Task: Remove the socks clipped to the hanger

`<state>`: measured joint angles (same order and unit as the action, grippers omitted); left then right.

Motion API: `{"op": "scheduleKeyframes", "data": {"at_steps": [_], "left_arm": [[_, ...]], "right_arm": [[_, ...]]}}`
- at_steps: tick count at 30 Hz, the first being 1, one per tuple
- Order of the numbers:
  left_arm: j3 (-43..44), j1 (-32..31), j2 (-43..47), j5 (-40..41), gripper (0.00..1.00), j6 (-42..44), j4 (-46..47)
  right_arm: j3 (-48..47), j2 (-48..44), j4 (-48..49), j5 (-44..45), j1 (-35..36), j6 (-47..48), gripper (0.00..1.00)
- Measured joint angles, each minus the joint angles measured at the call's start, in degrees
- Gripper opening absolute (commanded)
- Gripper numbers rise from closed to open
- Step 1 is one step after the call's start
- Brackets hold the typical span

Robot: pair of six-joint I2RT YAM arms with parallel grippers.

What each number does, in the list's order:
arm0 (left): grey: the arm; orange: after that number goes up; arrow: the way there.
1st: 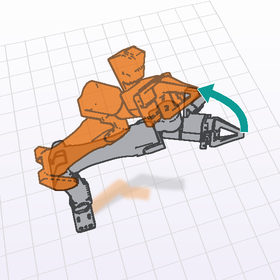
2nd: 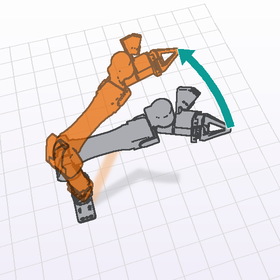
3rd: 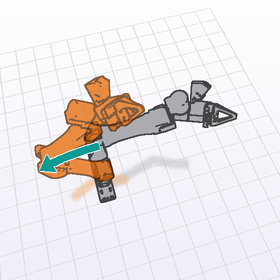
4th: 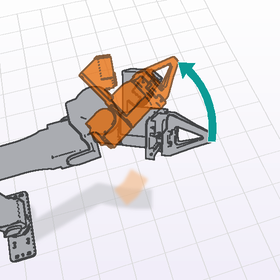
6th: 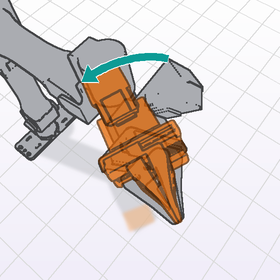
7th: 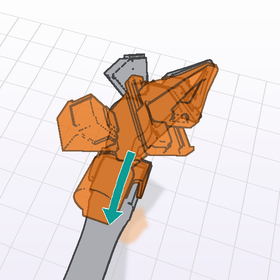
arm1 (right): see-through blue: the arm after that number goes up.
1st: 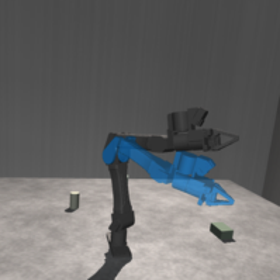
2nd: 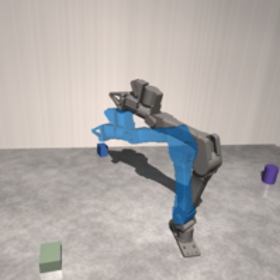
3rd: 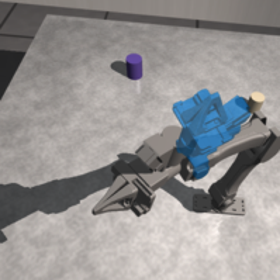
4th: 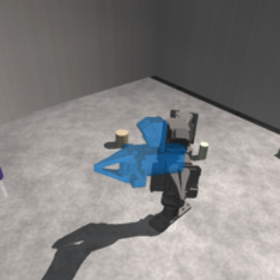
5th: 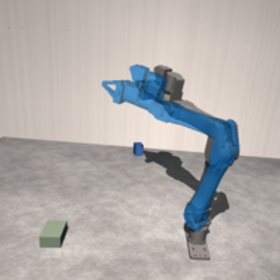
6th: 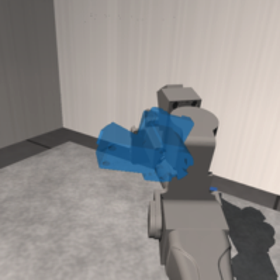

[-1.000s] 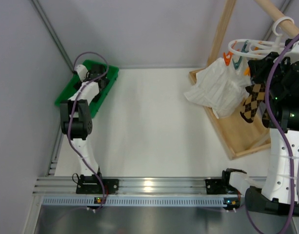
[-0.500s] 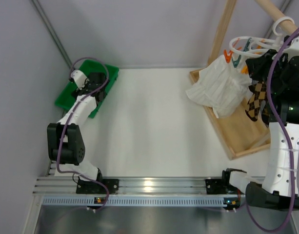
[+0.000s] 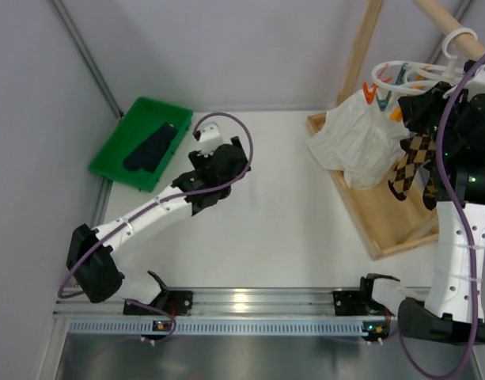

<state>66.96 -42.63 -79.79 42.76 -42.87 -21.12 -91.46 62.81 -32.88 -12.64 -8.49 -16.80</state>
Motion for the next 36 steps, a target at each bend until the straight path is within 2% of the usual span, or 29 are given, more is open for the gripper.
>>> {"op": "scheduleKeyframes", "data": {"at_steps": [3,10,11,12,18,19,25,28,31,36], "left_arm": [[6.56,-7.98,-3.21,0.07,0.93,1.27,-0.37],[23.80,-18.73,-17.14,-5.64,0.84,8.72,3.67],[26.05,-19.52,-19.34,-7.37,0.83,9.79,4.20],[28.06,-20.09,-21.55,-9.20,0.81,10.78,4.61],[32.33,-20.02,-28.55,-21.70,0.74,15.56,9.75],[32.41,-19.96,-29.18,-23.80,0.69,16.17,11.23],[39.95,-19.80,-36.09,-36.94,0.57,20.00,18.82],[42.75,-19.82,-39.17,-42.77,0.57,20.98,23.23],[44.24,-19.85,-41.79,-46.38,0.64,21.03,26.88],[50.01,-19.89,-48.50,-48.19,0.71,20.98,31.06]], "right_arm": [[-0.28,-0.28,-0.39,0.17,0.02,0.15,0.00],[-1.09,0.31,-1.49,0.87,0.02,0.20,0.04],[-1.05,0.26,-1.46,0.92,0.02,0.20,0.06],[-0.83,0.20,-1.36,0.98,0.07,0.17,0.14],[-0.44,0.11,-1.49,1.57,0.07,0.20,0.22],[-0.46,0.13,-1.53,1.57,0.07,0.20,0.22],[-0.52,0.48,-2.05,1.64,0.09,-0.04,0.26],[-1.11,0.48,-2.89,1.88,0.09,-0.39,0.26],[-2.89,0.72,-4.94,1.99,0.09,-0.74,0.25],[-4.90,1.46,-6.97,1.22,0.11,-2.60,0.24]]}}
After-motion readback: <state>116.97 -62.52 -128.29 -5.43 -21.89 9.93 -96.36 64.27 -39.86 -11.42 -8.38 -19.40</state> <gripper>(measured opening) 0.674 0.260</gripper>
